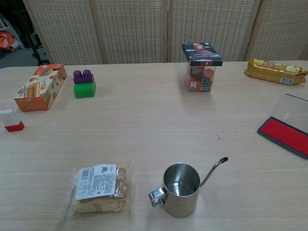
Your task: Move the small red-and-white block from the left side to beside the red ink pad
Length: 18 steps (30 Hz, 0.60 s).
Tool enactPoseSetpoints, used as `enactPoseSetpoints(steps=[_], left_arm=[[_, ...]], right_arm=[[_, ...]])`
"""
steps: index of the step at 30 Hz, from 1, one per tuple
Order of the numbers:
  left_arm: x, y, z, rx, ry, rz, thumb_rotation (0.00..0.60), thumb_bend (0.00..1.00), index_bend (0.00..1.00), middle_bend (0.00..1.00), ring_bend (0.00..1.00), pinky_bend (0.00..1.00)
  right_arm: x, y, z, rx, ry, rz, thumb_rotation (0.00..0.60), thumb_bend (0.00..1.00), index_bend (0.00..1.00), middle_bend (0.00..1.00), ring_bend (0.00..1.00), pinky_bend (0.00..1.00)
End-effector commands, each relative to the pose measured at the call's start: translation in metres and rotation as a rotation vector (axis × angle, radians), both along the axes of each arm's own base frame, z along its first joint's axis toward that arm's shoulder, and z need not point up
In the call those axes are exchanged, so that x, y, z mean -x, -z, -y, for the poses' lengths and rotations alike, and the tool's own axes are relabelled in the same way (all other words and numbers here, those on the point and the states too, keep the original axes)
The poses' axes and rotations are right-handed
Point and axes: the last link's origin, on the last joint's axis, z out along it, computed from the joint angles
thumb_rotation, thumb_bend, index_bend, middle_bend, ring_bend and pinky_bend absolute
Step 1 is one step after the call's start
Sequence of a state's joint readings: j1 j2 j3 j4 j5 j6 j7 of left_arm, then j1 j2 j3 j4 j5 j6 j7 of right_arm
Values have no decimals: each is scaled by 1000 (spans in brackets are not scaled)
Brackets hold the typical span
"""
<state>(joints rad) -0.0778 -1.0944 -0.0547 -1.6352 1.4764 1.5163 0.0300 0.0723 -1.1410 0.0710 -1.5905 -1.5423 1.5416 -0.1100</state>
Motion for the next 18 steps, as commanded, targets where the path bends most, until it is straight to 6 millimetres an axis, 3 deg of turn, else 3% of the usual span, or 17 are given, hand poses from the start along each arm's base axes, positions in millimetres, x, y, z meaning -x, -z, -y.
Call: enactPoseSetpoints(steps=[1, 11, 18], left_arm=[[0, -1, 0, -3, 0, 1, 600, 3, 0, 0, 0, 0], [2, -1, -1, -2, -11, 2, 600, 2, 0, 0, 0, 0], [6, 4, -18, 28, -49, 12, 600, 3, 0, 0, 0, 0]], right_arm=[[0, 0, 0, 0, 0, 1, 600, 0, 0, 0, 0, 0], [0, 1, 1, -3, -4, 2, 600, 0, 0, 0, 0, 0], [1, 1, 1, -6, 1, 9, 600, 0, 0, 0, 0, 0]])
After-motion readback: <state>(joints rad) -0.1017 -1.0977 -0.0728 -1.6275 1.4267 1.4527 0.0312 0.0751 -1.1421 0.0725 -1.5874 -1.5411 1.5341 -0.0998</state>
